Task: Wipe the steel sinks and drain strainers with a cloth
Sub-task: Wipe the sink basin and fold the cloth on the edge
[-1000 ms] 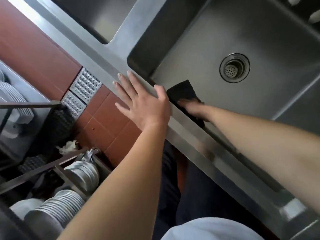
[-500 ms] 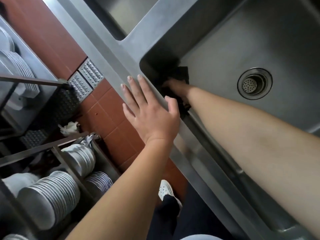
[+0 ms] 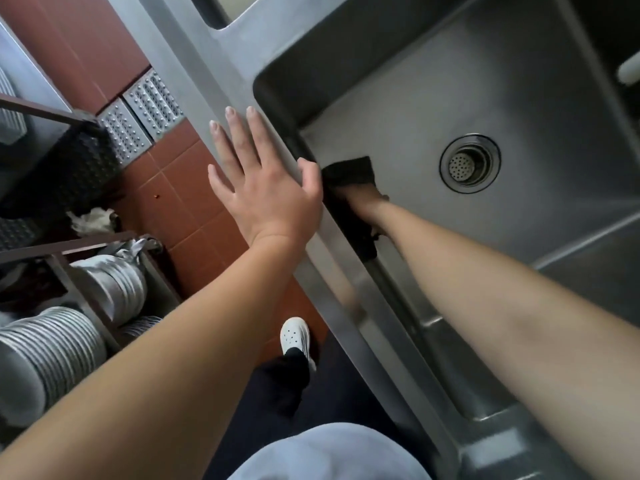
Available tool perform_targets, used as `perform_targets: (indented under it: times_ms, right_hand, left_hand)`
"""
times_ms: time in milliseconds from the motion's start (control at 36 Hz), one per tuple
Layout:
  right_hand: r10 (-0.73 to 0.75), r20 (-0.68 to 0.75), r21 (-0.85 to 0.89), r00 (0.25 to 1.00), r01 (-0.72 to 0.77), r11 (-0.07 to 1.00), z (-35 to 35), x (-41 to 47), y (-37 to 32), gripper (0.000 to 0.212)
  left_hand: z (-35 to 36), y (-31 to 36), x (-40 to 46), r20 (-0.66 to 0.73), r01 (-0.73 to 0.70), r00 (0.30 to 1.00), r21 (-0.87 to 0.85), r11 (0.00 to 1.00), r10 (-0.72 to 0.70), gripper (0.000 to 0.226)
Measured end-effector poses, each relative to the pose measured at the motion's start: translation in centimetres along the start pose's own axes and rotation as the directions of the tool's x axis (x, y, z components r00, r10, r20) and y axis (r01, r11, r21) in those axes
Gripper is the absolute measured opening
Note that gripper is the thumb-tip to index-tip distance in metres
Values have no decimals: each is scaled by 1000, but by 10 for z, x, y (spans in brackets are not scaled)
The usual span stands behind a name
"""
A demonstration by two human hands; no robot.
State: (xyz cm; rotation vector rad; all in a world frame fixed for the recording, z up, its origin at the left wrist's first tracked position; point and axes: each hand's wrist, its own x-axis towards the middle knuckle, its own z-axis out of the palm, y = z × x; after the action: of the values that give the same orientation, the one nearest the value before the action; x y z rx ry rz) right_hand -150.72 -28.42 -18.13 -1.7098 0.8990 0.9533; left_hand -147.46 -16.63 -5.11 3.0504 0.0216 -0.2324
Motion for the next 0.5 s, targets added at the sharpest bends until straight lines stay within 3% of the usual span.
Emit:
perform_targets:
  times_ms: [167, 250, 333, 500]
  right_hand:
    - [120, 49, 254, 992, -128, 959, 3, -60, 114, 34]
    - [187, 55, 309, 981, -195, 931, 8, -83, 165, 35]
    - [237, 49, 284, 970, -241, 928, 15, -94, 192, 36]
    - [160, -38, 59, 986, -157, 986, 24, -88, 194, 43]
  left_hand:
    - [0, -1, 1, 3, -2, 1000, 1, 1000, 2, 82]
    - [0, -1, 2, 7, -8, 1000, 2, 1000, 8, 83]
    - [1, -2, 2, 9, -7, 1000, 5, 1000, 7, 84]
    - [-1, -4, 4, 39, -45, 998, 22, 999, 44, 84]
